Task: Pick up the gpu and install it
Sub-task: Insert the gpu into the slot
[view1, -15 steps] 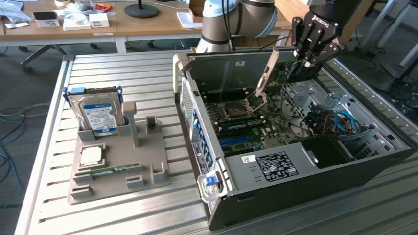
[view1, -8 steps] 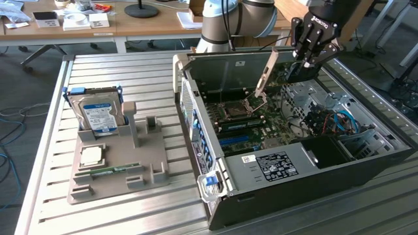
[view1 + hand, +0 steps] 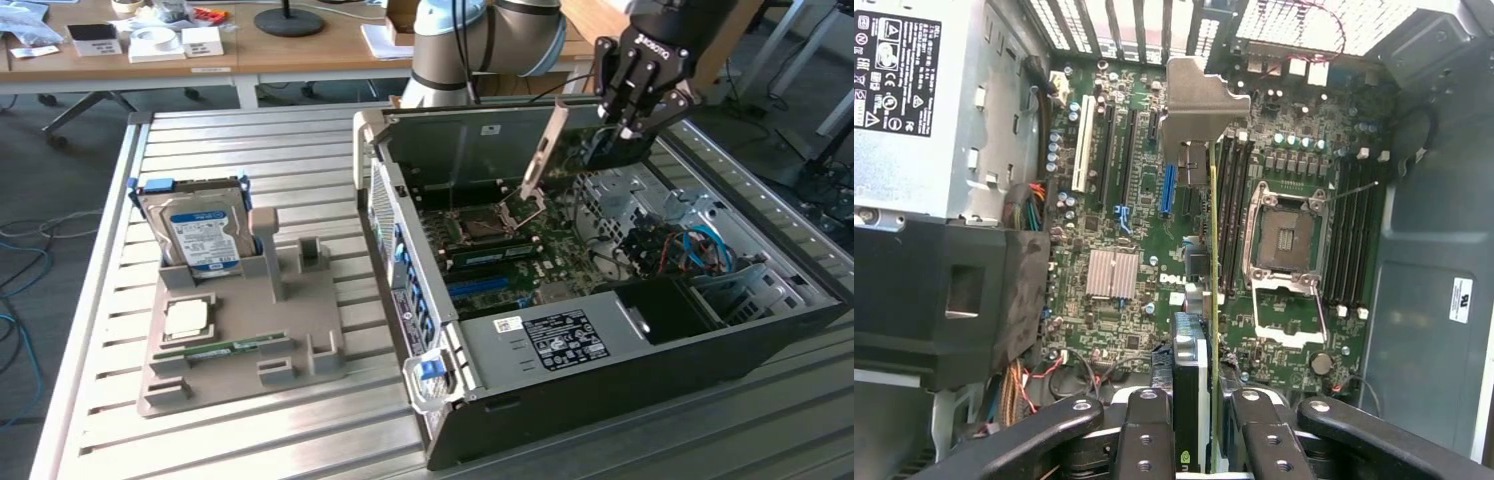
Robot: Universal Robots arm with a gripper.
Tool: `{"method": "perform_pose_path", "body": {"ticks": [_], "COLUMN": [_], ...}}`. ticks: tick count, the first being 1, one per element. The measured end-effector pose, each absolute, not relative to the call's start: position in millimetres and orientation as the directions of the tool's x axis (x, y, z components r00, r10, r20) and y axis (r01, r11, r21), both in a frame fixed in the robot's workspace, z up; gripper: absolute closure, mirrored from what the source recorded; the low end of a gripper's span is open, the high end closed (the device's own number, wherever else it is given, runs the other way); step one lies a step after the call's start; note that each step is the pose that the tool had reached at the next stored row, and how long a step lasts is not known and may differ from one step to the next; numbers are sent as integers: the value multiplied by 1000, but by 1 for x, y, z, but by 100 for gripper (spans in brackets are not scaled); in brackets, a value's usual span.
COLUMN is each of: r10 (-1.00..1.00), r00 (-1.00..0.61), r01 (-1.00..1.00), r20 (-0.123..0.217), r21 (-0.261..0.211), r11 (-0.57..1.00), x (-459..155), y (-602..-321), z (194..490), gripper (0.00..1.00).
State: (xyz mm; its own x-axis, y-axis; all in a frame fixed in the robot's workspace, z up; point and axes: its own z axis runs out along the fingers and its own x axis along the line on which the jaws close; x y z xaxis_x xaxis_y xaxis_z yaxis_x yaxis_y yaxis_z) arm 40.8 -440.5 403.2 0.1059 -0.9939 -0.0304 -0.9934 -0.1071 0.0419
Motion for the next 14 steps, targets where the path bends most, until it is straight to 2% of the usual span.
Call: {"method": "perform_pose_path", "body": {"ticks": [14], "r10": [-994], "r00": [106], "r01": [-993], "r20": [-30], "r21": [40], "r11": [-107], "x": [34], "y": [-440], "z": [398], "gripper": [73]}}
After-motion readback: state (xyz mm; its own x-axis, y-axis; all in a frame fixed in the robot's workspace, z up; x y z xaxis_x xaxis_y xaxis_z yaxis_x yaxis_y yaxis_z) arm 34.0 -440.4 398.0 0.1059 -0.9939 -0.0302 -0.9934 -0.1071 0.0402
